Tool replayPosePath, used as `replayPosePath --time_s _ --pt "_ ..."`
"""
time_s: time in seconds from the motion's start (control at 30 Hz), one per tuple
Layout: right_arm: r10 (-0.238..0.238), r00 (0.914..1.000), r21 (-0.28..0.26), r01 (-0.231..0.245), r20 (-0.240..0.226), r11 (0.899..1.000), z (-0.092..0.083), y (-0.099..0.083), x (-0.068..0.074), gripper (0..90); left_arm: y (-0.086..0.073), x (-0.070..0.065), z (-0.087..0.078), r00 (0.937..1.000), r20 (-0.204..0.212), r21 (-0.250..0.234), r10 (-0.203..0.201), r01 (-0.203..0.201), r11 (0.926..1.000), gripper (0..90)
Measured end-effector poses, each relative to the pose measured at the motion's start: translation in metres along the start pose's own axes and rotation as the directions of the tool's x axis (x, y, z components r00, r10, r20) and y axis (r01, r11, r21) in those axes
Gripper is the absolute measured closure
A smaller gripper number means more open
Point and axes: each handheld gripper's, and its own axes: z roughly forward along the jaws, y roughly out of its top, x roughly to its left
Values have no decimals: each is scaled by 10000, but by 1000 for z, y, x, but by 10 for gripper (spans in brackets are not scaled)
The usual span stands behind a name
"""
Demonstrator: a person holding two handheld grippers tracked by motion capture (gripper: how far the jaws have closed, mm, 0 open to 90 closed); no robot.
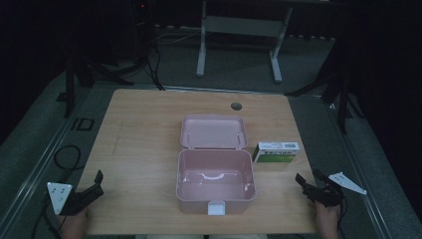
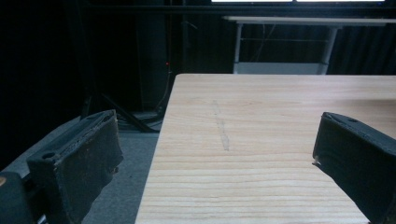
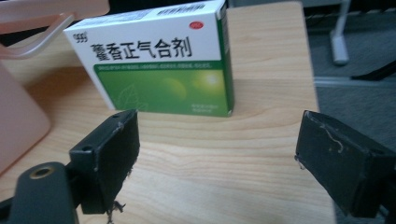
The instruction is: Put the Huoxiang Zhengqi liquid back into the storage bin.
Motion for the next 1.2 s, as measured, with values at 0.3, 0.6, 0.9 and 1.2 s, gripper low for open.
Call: replayPosePath --time_s 0.3,0.6,0.9,1.2 --pt "-56 9999 373 51 145 9993 1 0 0 135 0 1 0 9997 -230 -17 -96 95 10000 11" --pt "-310 9975 2277 447 -637 9727 14 7 -8 107 0 5 -1 9987 -221 -47 -467 466 9989 12" --pt "-1240 9653 3468 2003 -2299 9163 16 18 -13 108 0 4 0 9994 -74 13 -351 351 9994 12" --pt "-3180 8630 4808 4873 -3926 7289 16 34 3 108 0 4 0 9994 44 46 -341 341 9994 11"
